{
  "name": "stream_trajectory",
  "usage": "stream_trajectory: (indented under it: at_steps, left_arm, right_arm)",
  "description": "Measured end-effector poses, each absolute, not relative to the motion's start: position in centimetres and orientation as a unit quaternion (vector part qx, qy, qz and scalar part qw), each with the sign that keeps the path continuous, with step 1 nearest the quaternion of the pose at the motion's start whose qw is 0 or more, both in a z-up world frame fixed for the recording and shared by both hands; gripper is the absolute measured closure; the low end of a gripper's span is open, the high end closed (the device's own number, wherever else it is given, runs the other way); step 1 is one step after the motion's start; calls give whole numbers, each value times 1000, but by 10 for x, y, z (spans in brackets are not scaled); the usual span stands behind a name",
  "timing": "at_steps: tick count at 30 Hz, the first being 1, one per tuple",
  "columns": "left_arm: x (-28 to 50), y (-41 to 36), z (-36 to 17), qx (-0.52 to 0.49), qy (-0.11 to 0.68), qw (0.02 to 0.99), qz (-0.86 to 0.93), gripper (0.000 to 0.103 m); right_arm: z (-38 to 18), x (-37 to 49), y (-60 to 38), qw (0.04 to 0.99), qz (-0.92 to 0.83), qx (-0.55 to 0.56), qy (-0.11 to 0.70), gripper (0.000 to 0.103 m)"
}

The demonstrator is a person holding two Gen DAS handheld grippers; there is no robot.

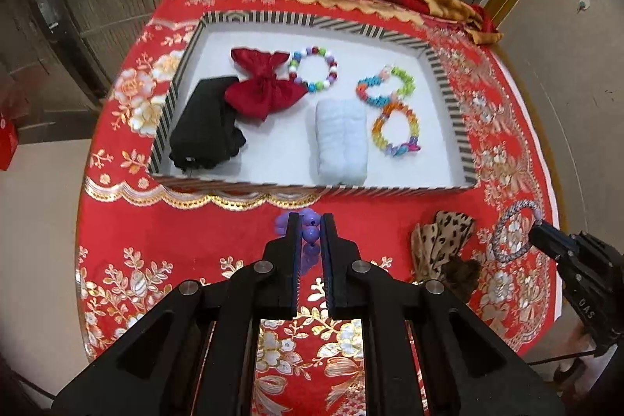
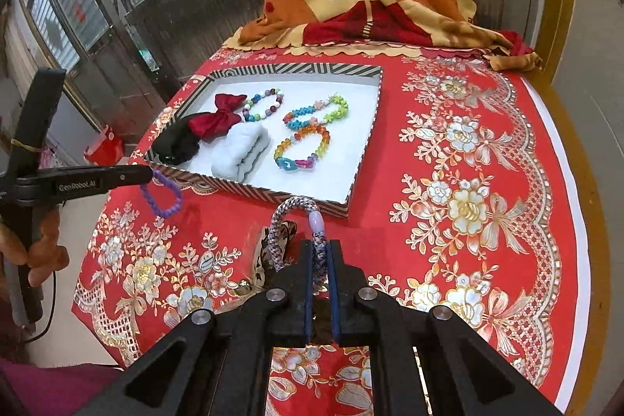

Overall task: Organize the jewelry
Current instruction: 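Carry the purple bracelet and grey hair tie into the tray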

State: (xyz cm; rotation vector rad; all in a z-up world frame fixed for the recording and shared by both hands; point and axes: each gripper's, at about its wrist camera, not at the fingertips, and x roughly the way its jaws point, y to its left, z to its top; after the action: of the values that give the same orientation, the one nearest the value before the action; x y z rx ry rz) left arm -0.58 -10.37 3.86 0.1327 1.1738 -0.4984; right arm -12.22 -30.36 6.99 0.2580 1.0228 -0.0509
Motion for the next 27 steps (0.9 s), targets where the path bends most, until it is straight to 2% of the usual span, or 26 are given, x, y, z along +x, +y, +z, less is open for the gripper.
stream_trajectory:
  at_steps: [10,27]
  left_arm:
    - [-2,-105,70,68,517,822,-231,95]
    - [18,-109,82,83,499,833,-223,95]
  right_arm:
    - [78,-117,-304,871,-23,131,474,97]
    - [87,-83,-302,874,-13,122,470,97]
